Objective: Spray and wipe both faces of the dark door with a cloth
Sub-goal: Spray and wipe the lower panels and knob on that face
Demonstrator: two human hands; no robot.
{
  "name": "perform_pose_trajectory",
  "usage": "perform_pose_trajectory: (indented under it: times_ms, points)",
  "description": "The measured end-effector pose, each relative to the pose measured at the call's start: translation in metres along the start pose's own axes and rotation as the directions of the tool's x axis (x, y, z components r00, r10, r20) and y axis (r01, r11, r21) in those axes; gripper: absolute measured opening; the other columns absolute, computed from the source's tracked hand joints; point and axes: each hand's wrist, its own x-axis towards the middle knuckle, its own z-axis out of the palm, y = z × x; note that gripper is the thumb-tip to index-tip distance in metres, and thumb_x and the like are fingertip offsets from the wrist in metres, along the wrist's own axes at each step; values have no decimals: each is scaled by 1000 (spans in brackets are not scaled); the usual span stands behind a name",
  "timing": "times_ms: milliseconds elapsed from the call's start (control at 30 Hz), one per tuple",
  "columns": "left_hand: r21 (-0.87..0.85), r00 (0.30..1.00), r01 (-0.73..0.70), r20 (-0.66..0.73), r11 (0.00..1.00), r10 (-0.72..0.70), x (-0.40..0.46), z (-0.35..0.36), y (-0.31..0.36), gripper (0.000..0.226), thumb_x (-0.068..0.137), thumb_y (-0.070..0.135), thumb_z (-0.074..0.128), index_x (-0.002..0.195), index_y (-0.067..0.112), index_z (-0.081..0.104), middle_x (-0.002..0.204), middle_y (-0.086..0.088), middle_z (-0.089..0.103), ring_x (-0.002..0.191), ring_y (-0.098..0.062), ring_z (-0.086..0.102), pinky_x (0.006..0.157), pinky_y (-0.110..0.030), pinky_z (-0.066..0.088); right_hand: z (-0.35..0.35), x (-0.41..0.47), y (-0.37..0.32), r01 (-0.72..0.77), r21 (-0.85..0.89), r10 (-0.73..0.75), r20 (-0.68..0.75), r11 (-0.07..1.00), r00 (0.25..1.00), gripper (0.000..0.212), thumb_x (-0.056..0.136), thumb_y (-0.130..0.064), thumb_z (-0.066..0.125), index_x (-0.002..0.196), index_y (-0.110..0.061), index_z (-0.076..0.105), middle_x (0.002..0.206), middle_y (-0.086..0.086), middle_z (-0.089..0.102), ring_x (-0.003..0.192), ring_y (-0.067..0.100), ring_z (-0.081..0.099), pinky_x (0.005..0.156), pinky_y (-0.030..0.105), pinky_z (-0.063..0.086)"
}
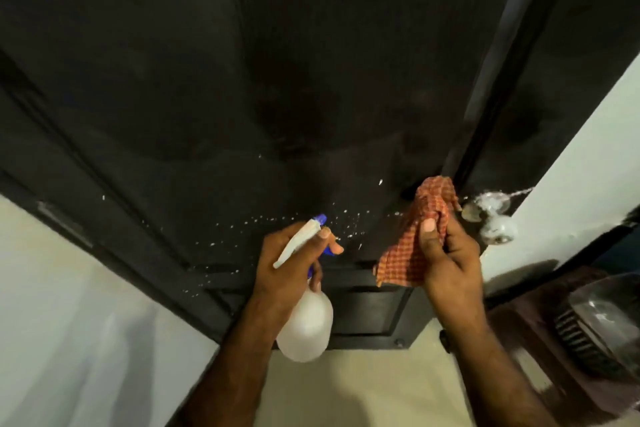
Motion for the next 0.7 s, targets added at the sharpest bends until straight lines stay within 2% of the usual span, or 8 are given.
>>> perform_pose_trajectory:
  times_ms: [67, 200, 300, 367, 433, 500, 567, 700]
  points:
    - [20, 1000, 5, 6, 1000, -5, -7, 6, -25, 21, 105, 12, 60, 94, 1, 74, 92, -10, 80, 45, -23, 52, 46, -32, 45, 5, -14, 24, -227, 302, 218, 65, 926, 974, 51, 96, -62, 67, 126, -23, 77, 119, 11, 78, 102, 29, 76, 93, 53, 63]
    - [-23, 999, 33, -9, 999, -33, -23, 13, -85, 20, 104, 17, 60, 94, 4, 72, 94, -11, 81, 48, -23, 55, 49, -33, 47, 12, -42, 91, -504, 635, 476, 233, 585, 848, 54, 101, -36, 57, 147, -7, 62, 138, 23, 70, 117, 40, 73, 99, 67, 58]
    - [-106, 991, 122, -33, 987, -126, -40, 18, -141, 16, 105, 18, 58, 102, 10, 72, 99, -8, 82, 51, -23, 62, 52, -33, 55, 15, -58, 142, -486, 755, 493, 249, 440, 834, 80, 61, -42, 103, 128, -6, 78, 131, 18, 75, 114, 32, 76, 94, 55, 63]
    - [-125, 985, 174, 11, 977, -174, -52, 19, -182, 20, 107, 22, 57, 114, 8, 69, 105, -6, 82, 56, -25, 69, 59, -36, 61, 21, -70, 177, -464, 799, 459, 272, 382, 846, 90, 32, -39, 112, 112, -9, 85, 130, 15, 76, 116, 31, 75, 96, 52, 61]
    - [-142, 982, 185, -5, 973, -187, -63, 17, -223, 15, 106, 21, 58, 116, 14, 66, 101, -7, 82, 57, -29, 68, 60, -37, 61, 27, -79, 215, -488, 796, 458, 306, 358, 835, 65, 58, -40, 105, 111, -9, 85, 133, 16, 74, 117, 31, 75, 99, 51, 61]
    - [-107, 986, 155, -43, 982, -160, -71, 13, -260, 9, 104, 19, 62, 111, 20, 67, 95, -8, 81, 54, -29, 62, 55, -35, 55, 34, -88, 246, -514, 781, 506, 303, 353, 808, 40, 97, -43, 70, 113, -9, 83, 134, 17, 73, 117, 33, 75, 106, 51, 58]
    - [-49, 991, 119, -61, 992, -122, -76, 6, -298, 10, 103, 18, 63, 108, 16, 71, 92, -9, 80, 51, -24, 58, 52, -33, 49, 42, -98, 279, -542, 766, 542, 309, 344, 781, 48, 106, -44, 53, 120, -8, 81, 135, 18, 73, 123, 36, 71, 112, 53, 50]
    - [-39, 991, 110, -70, 993, -113, -75, -11, -361, 12, 102, 18, 66, 109, 13, 74, 91, -10, 79, 48, -21, 55, 50, -30, 45, 62, -115, 336, -580, 740, 552, 343, 339, 760, 53, 106, -45, 52, 140, -7, 68, 138, 19, 71, 130, 37, 66, 110, 54, 49]
